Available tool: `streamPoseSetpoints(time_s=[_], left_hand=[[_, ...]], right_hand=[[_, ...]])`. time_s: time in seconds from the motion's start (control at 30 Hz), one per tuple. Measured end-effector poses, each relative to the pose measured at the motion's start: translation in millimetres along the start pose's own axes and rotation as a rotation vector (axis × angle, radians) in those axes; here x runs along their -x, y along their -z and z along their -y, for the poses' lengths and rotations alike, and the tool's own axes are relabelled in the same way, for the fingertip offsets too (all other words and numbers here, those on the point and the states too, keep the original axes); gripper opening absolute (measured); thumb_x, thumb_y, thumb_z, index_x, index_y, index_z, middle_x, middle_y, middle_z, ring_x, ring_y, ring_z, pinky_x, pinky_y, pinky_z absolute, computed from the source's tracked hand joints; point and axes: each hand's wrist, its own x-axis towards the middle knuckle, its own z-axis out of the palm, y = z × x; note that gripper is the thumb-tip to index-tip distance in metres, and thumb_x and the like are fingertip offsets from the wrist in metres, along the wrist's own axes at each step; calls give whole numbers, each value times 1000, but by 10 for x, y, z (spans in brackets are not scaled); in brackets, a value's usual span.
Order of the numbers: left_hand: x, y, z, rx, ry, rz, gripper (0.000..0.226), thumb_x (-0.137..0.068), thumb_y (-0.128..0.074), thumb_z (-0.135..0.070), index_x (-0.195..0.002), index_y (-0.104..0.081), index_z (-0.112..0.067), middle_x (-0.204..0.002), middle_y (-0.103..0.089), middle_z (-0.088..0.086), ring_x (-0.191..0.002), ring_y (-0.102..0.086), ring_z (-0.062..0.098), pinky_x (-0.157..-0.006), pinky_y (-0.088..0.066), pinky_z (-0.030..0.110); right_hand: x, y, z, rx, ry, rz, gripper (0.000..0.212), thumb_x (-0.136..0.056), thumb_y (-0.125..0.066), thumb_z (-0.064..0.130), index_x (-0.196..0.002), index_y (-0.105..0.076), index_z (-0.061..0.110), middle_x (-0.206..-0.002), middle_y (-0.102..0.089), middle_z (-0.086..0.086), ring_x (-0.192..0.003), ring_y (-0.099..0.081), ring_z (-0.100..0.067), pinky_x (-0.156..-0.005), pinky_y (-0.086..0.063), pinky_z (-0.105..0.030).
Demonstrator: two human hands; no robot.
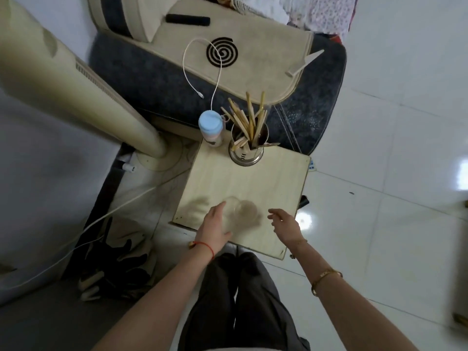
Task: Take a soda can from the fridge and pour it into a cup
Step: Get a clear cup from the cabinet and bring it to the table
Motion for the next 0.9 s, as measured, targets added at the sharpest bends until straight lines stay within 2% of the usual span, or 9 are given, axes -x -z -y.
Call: streamPoseSetpoints(time_s=[0.1, 0.23, 0.43, 0.57, 0.7, 0.8, 0.9], left_hand=[[-247, -166, 132, 1, -38, -24, 93, -78, -78, -18, -152, -22, -22, -152, -33, 4, -137, -39, 22, -109, -41, 38], [-467, -385, 240, 44, -124, -56, 92, -75, -80, -18, -150, -27, -26, -150, -37, 1, -136, -40, 20, -105, -43, 33], [-510, -566, 279, 89, -191, -99, 79, -77, -78, -17, -144, -37, -29, -140, -48, -2, -124, -51, 17, -97, -46, 29], [-444, -543, 198, 135, -199, -130, 64, -80, -75, -16, -136, -46, -24, -134, -54, -4, -118, -55, 16, -91, -46, 24], [-248, -389, 56, 199, -228, -141, 63, -76, -79, -23, -132, -49, -22, -131, -57, -5, -117, -55, 14, -98, -50, 36], [8, -192, -103, 209, -269, -124, 66, -74, -80, -32, -132, -50, -22, -130, -57, -7, -118, -55, 13, -100, -49, 39], [342, 47, -315, 202, -310, -106, 66, -73, -81, -30, -131, -50, -23, -131, -56, -10, -118, -54, 11, -102, -48, 38]], right_hand=[[-226, -163, -93, -86, -22, -6, 33, -99, -38, 16, -123, -60, 18, -118, -67, -4, -107, -61, -24, -96, -51, -44], [-448, -362, -181, -166, -12, -7, 33, -99, -38, 15, -122, -62, 15, -108, -65, -1, -107, -62, -25, -98, -50, -46], [-543, -561, -265, -204, 0, -12, 33, -96, -41, 14, -117, -66, 16, -105, -66, -4, -100, -61, -24, -96, -51, -46], [-460, -575, -270, -200, 22, -12, 33, -97, -42, 18, -119, -65, 14, -113, -68, -7, -100, -61, -22, -94, -52, -40], [-194, -460, -173, -267, 15, -2, 29, -97, -45, 25, -117, -65, 16, -114, -69, -5, -106, -63, -23, -97, -51, -45], [154, -302, -25, -343, -10, 9, 30, -99, -44, 23, -120, -62, 11, -115, -67, -9, -106, -63, -26, -93, -53, -40], [569, -130, 142, -436, -38, 32, 31, -100, -45, 23, -120, -63, 7, -114, -68, -10, -100, -63, -23, -85, -52, -33]])
